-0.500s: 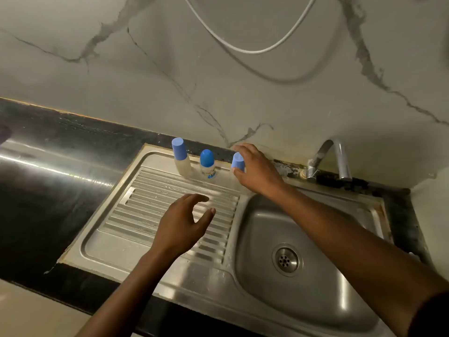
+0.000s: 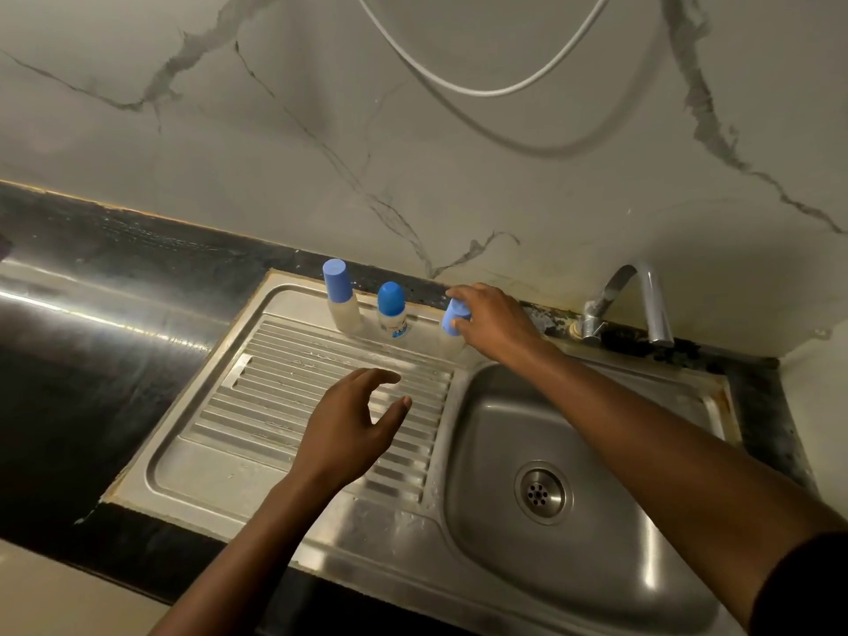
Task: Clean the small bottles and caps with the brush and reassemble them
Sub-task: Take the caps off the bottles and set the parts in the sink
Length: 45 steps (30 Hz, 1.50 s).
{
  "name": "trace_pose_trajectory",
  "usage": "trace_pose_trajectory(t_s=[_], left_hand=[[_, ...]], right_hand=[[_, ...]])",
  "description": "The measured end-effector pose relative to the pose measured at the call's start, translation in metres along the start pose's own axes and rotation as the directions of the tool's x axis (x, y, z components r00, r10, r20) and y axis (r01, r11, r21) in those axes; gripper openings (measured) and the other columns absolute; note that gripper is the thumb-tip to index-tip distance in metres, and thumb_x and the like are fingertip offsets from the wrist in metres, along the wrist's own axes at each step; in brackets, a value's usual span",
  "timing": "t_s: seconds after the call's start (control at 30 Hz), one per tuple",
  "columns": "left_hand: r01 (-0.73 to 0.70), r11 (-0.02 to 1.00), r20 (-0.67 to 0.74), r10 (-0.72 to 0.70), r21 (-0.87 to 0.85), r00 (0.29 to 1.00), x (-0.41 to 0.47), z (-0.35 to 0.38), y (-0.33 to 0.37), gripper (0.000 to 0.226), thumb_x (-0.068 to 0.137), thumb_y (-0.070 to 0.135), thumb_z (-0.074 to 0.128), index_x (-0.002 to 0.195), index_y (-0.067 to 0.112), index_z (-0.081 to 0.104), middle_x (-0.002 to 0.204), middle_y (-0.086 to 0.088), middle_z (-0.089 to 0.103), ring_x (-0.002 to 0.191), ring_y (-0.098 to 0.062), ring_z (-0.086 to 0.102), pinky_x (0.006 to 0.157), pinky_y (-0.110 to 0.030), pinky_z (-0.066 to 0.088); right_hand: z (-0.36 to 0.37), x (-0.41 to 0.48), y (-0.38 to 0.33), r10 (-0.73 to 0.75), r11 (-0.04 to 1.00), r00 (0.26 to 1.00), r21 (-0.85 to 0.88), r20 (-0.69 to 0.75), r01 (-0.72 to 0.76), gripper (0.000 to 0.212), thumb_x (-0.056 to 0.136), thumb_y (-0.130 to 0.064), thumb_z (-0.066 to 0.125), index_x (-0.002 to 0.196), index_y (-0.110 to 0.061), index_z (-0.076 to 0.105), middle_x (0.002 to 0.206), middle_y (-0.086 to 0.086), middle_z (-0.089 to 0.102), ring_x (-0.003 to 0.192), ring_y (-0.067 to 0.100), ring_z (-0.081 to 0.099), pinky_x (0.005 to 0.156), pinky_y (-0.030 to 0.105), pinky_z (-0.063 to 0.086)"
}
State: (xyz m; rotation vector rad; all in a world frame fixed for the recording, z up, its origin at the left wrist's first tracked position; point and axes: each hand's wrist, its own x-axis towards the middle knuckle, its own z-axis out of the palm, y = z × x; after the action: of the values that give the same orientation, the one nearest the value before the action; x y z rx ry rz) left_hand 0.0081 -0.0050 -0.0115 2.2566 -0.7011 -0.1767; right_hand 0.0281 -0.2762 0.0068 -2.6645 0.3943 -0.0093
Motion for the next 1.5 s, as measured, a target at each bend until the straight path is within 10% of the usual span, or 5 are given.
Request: trace_pose_trajectory(t_s=[0.23,0.47,1.03,1.5], left_hand=[[-0.098,0.995,0.009,0.099,-0.007,0.995,0.008,0.0,0.018,0.056,0.095,0.048,0.074,0.145,0.028,0.059,0.142,0.014,0.062,0.127,-0.003,0.056,0.104,-0.026,0.047],[-0.11,0.993,0.099,0.113,-0.042,0.989,0.003,0.013,0.031,0.072,0.083,0.062,0.08,0.145,0.03,0.06,0.14,0.014,0.065,0.124,-0.005,0.061,0.103,-0.032,0.052],[-0.216,0.969,0.215,0.237,-0.117,0.948,-0.017,0.028,0.032,0.049,0.088,0.061,0.076,0.128,0.034,0.073,0.105,0.016,0.076,0.091,-0.005,0.069,0.078,-0.037,0.057],[0.033,0.916,0.447,0.163,-0.399,0.88,-0.027,0.02,0.022,0.025,0.095,0.032,0.081,0.119,0.032,0.079,0.101,0.005,0.08,0.09,-0.015,0.073,0.084,-0.047,0.06]], right_hand=[[-0.027,-0.045,0.005,0.006,0.969,0.996,0.245,-0.087,0.016,0.047,0.087,-0.036,0.082,0.129,-0.02,0.071,0.122,0.001,0.073,0.105,0.016,0.067,0.087,0.025,0.048],[-0.047,-0.11,0.005,0.019,0.852,0.999,0.523,0.039,-0.036,0.033,0.085,-0.037,0.085,0.109,-0.018,0.075,0.089,0.001,0.079,0.076,0.016,0.077,0.08,0.046,0.065],[-0.048,-0.156,0.017,-0.041,0.749,0.983,0.656,0.179,-0.088,0.034,0.088,-0.022,0.082,0.118,-0.008,0.076,0.099,0.003,0.081,0.084,0.021,0.079,0.083,0.043,0.065],[-0.073,-0.138,0.061,-0.141,0.658,0.898,0.717,0.416,-0.229,0.04,0.09,-0.01,0.079,0.129,-0.012,0.07,0.116,0.009,0.077,0.106,0.027,0.075,0.091,0.037,0.062]])
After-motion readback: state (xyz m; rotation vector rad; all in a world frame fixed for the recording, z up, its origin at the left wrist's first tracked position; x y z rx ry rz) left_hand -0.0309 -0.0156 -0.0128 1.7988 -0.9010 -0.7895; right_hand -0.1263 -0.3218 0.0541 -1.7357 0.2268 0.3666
